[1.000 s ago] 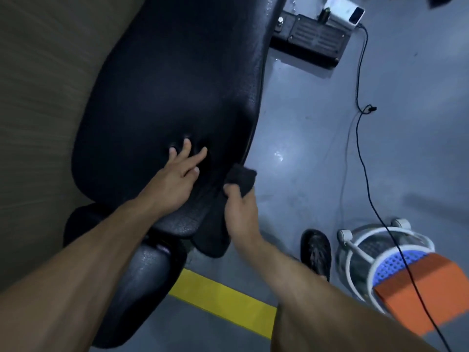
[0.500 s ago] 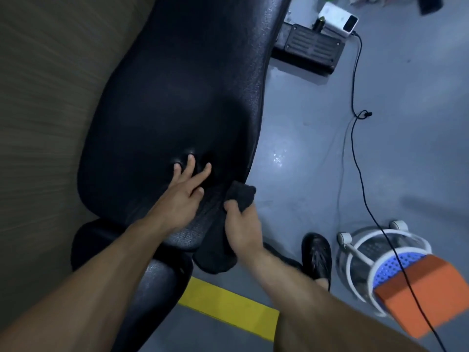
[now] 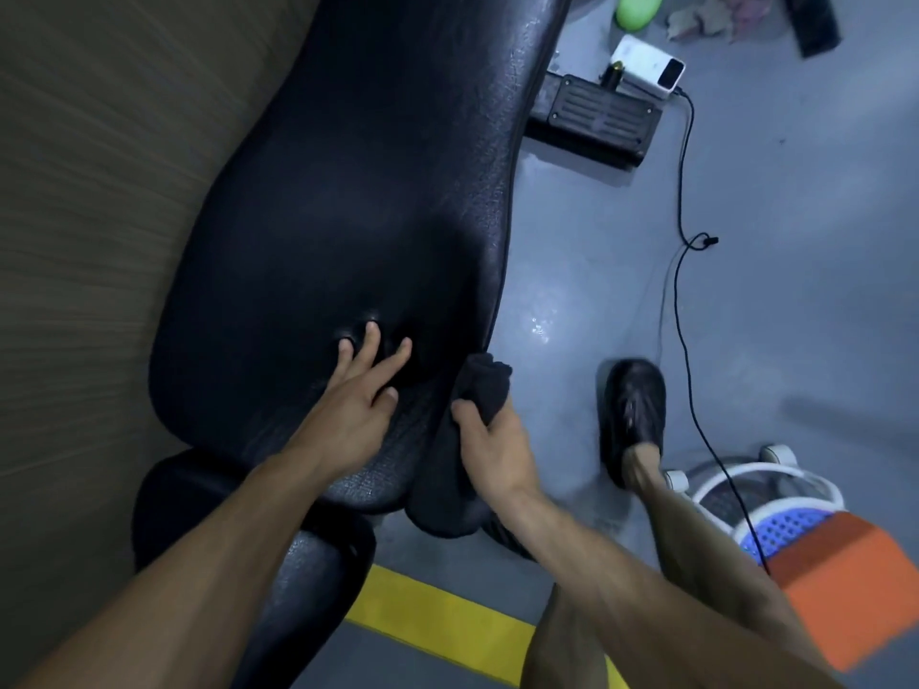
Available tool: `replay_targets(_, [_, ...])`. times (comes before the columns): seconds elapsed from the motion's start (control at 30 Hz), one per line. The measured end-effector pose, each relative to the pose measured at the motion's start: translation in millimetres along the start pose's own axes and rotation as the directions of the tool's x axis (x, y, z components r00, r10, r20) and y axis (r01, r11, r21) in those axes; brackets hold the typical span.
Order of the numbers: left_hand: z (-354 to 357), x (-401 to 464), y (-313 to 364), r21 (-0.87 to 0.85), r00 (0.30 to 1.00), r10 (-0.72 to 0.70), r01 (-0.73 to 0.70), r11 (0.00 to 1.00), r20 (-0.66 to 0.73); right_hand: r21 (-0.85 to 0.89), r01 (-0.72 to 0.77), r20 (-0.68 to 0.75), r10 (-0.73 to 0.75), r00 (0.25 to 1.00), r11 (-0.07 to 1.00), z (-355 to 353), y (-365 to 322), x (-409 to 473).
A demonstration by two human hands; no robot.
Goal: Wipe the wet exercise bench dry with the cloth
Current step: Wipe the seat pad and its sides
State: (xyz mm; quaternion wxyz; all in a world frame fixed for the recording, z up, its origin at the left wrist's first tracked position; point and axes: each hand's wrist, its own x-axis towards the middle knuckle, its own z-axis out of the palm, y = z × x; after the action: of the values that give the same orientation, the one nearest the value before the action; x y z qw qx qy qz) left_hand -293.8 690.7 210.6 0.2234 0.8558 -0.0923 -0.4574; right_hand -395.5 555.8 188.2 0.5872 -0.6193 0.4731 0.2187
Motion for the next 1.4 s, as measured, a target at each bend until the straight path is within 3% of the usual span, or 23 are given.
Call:
replay_targets(0.1, [1.0,-1.2,-3.9,0.005,1.0,0.009,-0.009,1.0,-0.002,0.015,0.024,-0.027,-0.023,0.999,1.0,-14.4,-23.6,30.1])
replay_targets(0.3, [5.5,-2.0,0.2,0.067,0.999,-0.008,0.011,0.998,-0.05,0.003,0.211,-0.204,-0.206,0.957,0.978,-44.9,-144.6,119.6])
replay_targets(0.4, [-9.2,-1.1,12.3,0.188,0.99,-0.013,0.039,0.981,-0.138,-0.035,0.249,-0.141,-0.252,0.957,0.968,-41.6,-119.5,91.2])
replay_targets(0.47, [-27.5,10.9,31.0,0.232,0.979,0.035,0.014,0.973,-0.203,-0.006,0.183,-0.05,-0.183,0.982,0.983,-39.6,-79.8,65.4])
replay_targets(0.6, [-65.9,71.6,78.2,0.353,0.963,0.202,-0.129,0.927,-0.178,0.074,0.019,0.115,-0.028,0.993,0.997,-39.3,-42.1,51.1])
replay_targets(0.73, [-99.6,136.8,118.7,0.52,0.979,0.169,-0.084,0.85,-0.118,0.095,0.073,0.15,-0.087,0.985,0.993,-57.2,-71.5,76.2])
replay_targets(0.83, [-109.0,160.2,133.9,0.587,0.991,0.124,-0.074,0.806,-0.045,0.04,0.102,0.099,-0.106,0.989,0.994,-75.4,-124.0,120.8])
replay_targets(0.97, [-107.4,163.4,134.3,0.593,0.99,0.133,-0.087,0.801,-0.035,0.054,0.139,0.041,-0.141,0.989,0.989,-84.1,-174.3,161.1])
replay_targets(1.07, [-107.2,165.3,135.6,0.575,0.995,0.094,-0.061,0.816,-0.028,0.056,0.196,0.066,-0.199,0.978,0.979,-75.3,-145.8,132.6])
replay_targets(1.23, [-107.4,164.6,138.2,0.532,0.997,0.075,-0.049,0.845,-0.027,-0.004,0.035,0.288,-0.032,0.957,0.999,-75.0,-89.4,83.6])
replay_targets(1.4, [-108.7,166.8,139.8,0.503,0.996,0.077,-0.04,0.864,-0.053,0.059,0.151,0.079,-0.155,0.985,0.987,-83.6,-177.8,164.1])
